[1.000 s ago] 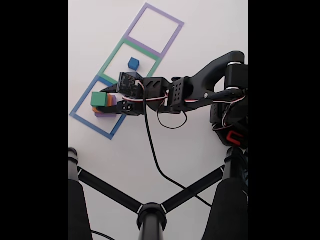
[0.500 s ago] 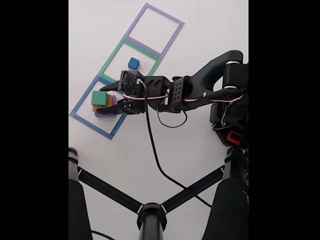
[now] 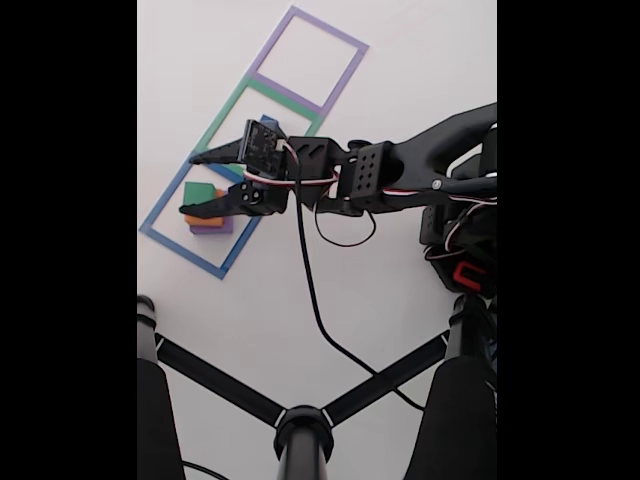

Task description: Tower of hanoi

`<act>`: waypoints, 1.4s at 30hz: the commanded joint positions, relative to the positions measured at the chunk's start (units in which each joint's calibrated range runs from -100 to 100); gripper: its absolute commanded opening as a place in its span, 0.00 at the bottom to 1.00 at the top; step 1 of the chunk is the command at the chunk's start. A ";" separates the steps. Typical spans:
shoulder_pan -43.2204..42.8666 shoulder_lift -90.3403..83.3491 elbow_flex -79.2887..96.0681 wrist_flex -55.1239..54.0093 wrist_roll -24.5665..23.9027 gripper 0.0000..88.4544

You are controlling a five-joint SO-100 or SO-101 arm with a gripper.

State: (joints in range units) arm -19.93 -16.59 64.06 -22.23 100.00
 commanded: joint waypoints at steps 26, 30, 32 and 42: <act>13.19 -32.85 -53.74 102.56 0.00 0.00; 14.10 -33.25 -54.83 104.18 -1.84 0.00; 14.71 -33.49 -54.29 104.59 -1.84 0.00; 21.04 -39.34 -37.02 96.82 0.00 0.08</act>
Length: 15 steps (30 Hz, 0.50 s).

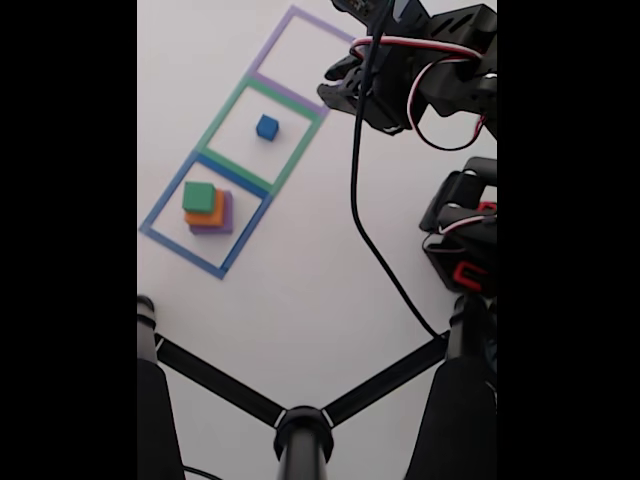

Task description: Tower of hanoi

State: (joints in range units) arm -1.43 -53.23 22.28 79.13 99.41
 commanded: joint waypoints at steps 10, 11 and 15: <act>5.59 -6.95 28.92 -25.83 0.59 0.25; 5.59 -7.51 32.20 -28.75 0.59 0.25; 5.51 -8.15 42.92 -40.24 0.59 0.26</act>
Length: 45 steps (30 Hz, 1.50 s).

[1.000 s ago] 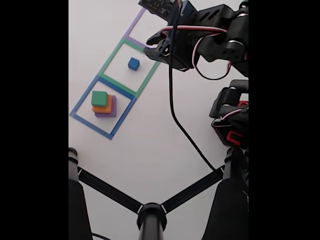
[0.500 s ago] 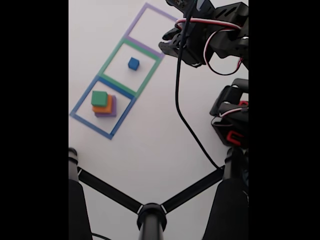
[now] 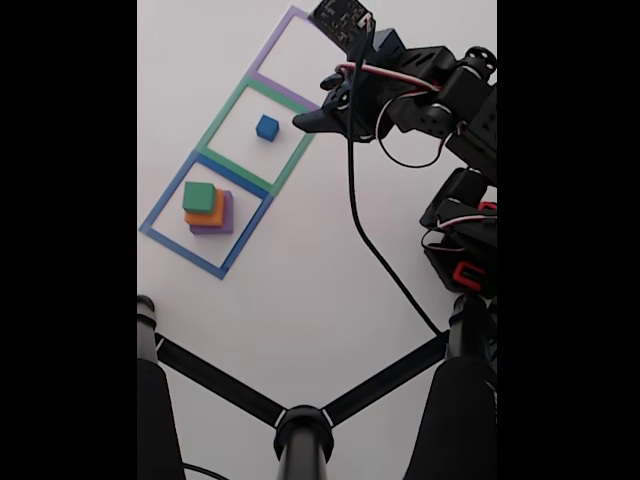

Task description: Tower of hanoi

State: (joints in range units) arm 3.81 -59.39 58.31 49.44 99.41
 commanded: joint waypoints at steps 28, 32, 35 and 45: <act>-1.56 48.33 26.88 -90.35 0.59 0.25; -2.09 53.94 25.24 -95.21 0.59 0.26; -2.55 57.95 23.61 -98.12 0.59 0.26; -4.23 70.69 18.34 -107.75 0.59 0.25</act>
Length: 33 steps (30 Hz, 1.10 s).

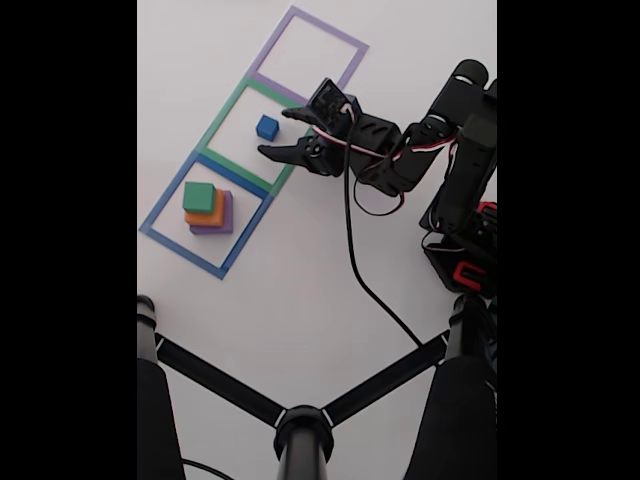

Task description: Tower of hanoi

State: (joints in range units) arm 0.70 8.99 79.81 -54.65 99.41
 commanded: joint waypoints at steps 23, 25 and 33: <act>-1.57 9.28 -7.61 -5.77 0.59 0.05; -1.57 9.12 -7.52 -5.69 0.59 0.04; -1.73 3.43 -6.25 -1.88 0.59 0.03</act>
State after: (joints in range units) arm -0.53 18.36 73.11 -58.91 99.80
